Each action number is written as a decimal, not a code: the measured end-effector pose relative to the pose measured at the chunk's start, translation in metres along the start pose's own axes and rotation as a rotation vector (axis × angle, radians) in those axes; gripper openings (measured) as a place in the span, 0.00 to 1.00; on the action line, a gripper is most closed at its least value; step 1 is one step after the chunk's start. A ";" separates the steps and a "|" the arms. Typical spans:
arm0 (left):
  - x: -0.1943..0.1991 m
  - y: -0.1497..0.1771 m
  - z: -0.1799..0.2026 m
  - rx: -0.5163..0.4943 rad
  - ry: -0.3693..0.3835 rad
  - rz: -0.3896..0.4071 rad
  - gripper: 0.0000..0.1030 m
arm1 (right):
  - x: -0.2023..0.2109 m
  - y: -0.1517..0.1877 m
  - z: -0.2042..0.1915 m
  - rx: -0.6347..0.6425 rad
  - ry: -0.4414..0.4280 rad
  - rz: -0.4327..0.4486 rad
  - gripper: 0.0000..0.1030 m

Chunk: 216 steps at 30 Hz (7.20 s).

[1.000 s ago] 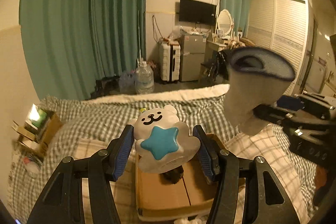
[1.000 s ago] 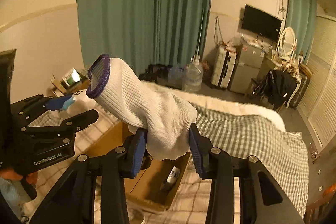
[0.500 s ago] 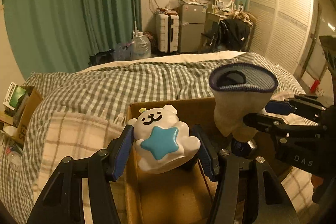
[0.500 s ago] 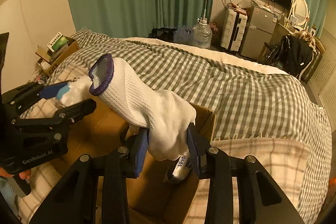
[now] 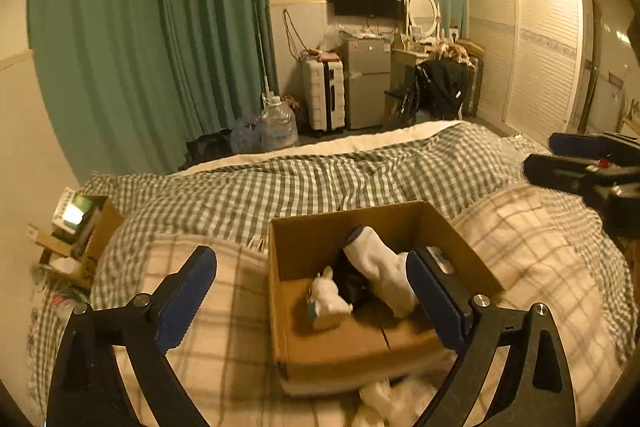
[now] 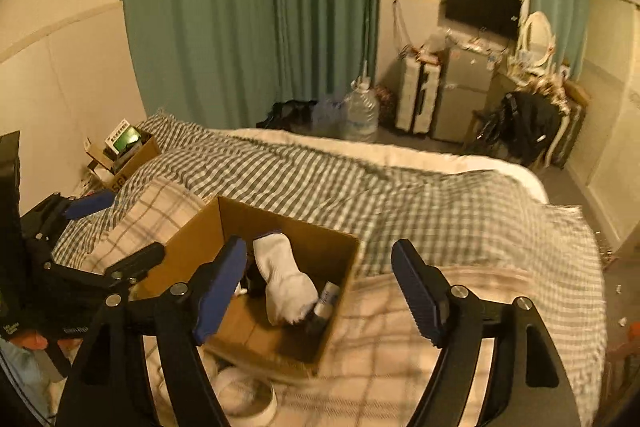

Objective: Organize objects

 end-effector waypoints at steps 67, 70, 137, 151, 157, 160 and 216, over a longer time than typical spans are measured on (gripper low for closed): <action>-0.030 0.180 0.055 0.107 0.124 -0.400 0.27 | 0.004 0.221 -0.080 -0.033 -0.174 -0.319 0.00; -0.022 0.177 0.049 0.142 0.137 -0.360 0.10 | 0.001 0.223 -0.080 -0.032 -0.165 -0.335 0.09; 0.012 -0.025 0.022 0.078 0.124 -0.050 0.10 | 0.026 -0.010 -0.076 0.212 -0.098 0.015 0.09; -0.120 0.029 0.019 0.084 0.109 -0.246 0.10 | -0.139 0.034 -0.036 0.129 -0.167 -0.191 0.09; -0.113 0.029 0.019 0.080 0.115 -0.247 0.21 | -0.139 0.040 -0.025 0.071 -0.185 -0.165 0.16; -0.094 0.018 0.017 0.065 0.068 -0.214 0.64 | -0.118 0.025 -0.021 0.059 -0.159 -0.118 0.38; -0.016 0.202 0.086 -0.030 0.079 -0.343 0.49 | 0.002 0.167 -0.006 -0.090 0.127 -0.062 1.00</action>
Point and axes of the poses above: each gripper's, at about its wrist camera, not at the fingertips, and x roughly against the way its jaws point, z to its right, y to its underside, the point moved 7 cm from there along -x, roughly the way its jaws point, and after that the axes turned 6 degrees about z, right-handed, at the moved point
